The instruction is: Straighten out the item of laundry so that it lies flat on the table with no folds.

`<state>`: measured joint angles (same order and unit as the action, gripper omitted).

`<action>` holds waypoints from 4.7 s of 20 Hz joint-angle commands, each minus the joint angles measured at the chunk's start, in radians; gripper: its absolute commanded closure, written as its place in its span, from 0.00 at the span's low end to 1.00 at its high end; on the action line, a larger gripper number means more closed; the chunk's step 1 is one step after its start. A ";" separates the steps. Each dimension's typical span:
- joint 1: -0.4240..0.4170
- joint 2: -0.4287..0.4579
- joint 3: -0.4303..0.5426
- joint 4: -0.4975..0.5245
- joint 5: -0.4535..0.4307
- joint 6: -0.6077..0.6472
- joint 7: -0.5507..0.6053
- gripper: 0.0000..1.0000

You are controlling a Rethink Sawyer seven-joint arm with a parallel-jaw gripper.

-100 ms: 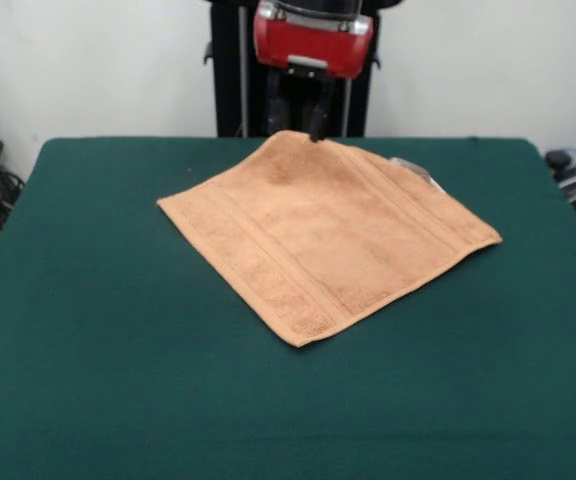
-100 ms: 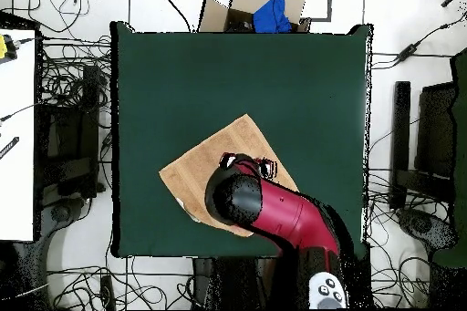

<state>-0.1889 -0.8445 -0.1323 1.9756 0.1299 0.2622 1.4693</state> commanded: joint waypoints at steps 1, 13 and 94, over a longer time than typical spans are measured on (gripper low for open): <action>-0.019 0.034 0.134 0.060 -0.047 -0.095 0.141 1.00; -0.014 0.084 0.131 0.027 -0.027 -0.067 0.153 1.00; -0.009 0.439 0.155 -0.206 -0.041 -0.234 0.151 1.00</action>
<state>-0.2236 -0.4372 -0.0374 1.8317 0.1168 0.0731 1.4693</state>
